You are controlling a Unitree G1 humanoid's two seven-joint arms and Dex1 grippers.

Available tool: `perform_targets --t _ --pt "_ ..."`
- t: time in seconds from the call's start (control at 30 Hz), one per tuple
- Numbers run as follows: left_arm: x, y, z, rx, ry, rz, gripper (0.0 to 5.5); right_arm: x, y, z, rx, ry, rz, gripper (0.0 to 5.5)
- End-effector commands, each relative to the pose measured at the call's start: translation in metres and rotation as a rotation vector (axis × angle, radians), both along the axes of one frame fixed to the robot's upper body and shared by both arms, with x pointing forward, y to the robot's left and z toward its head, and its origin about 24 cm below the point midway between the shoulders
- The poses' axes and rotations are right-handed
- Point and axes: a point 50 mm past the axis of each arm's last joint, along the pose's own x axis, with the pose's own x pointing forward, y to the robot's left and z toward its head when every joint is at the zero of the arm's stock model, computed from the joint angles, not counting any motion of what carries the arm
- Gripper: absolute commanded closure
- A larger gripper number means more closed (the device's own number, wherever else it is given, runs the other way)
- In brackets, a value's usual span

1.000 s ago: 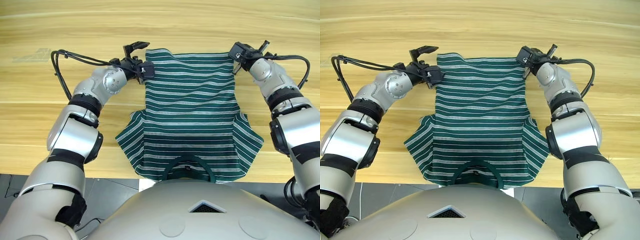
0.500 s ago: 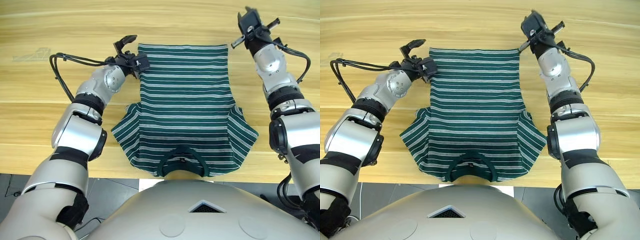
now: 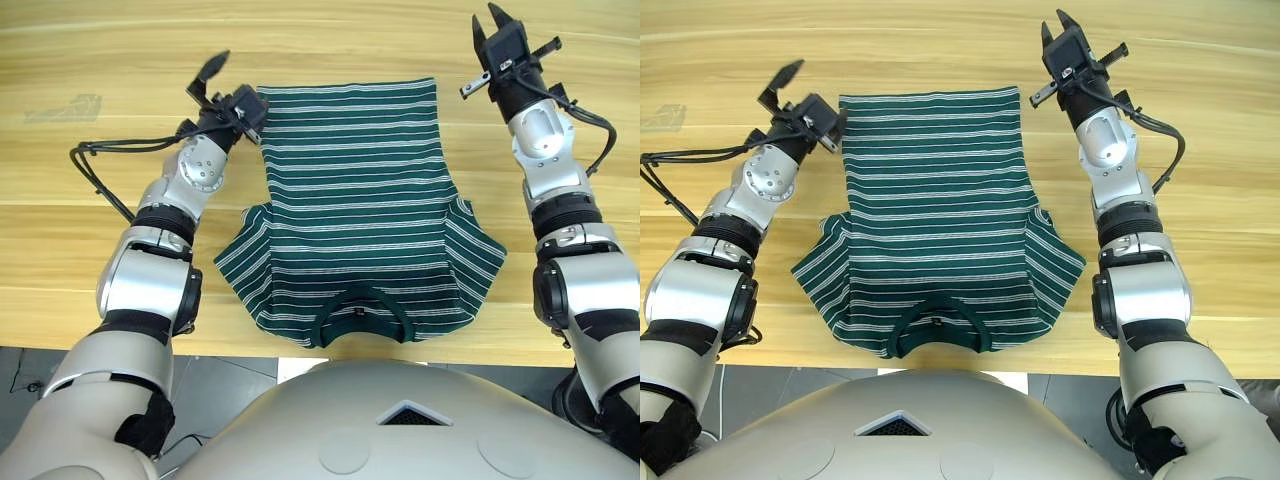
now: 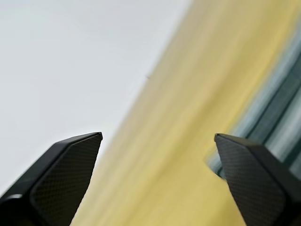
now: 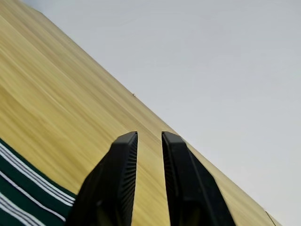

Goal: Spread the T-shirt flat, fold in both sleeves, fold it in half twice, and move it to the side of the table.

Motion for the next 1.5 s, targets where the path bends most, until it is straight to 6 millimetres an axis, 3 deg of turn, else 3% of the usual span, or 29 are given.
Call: perform_targets --t 0.03,0.2,0.3,0.37,0.53,0.7,0.9,1.03,1.23,1.5 --pt "-0.010 0.012 0.011 -0.097 -0.141 0.039 1.08 -0.004 0.002 -0.007 0.001 0.025 0.010 4.57" --pt "-0.039 0.027 0.032 -0.327 -0.226 0.086 1.08 -0.010 -0.003 -0.006 0.018 0.010 0.009 4.57" --pt "-0.086 0.041 0.046 -0.486 -0.175 0.111 1.08 -0.018 -0.013 0.009 0.070 -0.056 0.001 4.57" --pt "-0.123 0.049 0.058 -0.694 -0.130 0.149 1.08 -0.024 -0.020 0.027 0.127 -0.124 -0.006 4.57" --pt "-0.206 0.029 0.032 -1.098 0.152 0.246 1.08 -0.046 -0.039 0.060 0.236 -0.234 -0.043 4.57" --pt "-0.243 0.038 0.023 -1.323 0.251 0.408 1.08 -0.055 -0.041 0.069 0.233 -0.246 -0.073 4.57" --pt "-0.269 0.032 -0.013 -1.411 0.443 0.571 1.08 -0.056 -0.033 0.077 0.226 -0.256 -0.070 4.57" --pt "-0.271 0.025 -0.030 -1.335 0.567 0.609 1.08 -0.057 -0.028 0.082 0.207 -0.274 -0.054 4.57" --pt "-0.272 0.007 -0.038 -1.275 0.681 0.576 1.08 -0.056 -0.025 0.084 0.191 -0.272 -0.035 4.57" --pt "-0.267 0.006 -0.044 -1.234 0.680 0.586 2.14 -0.055 -0.021 0.080 0.171 -0.254 -0.023 4.57"
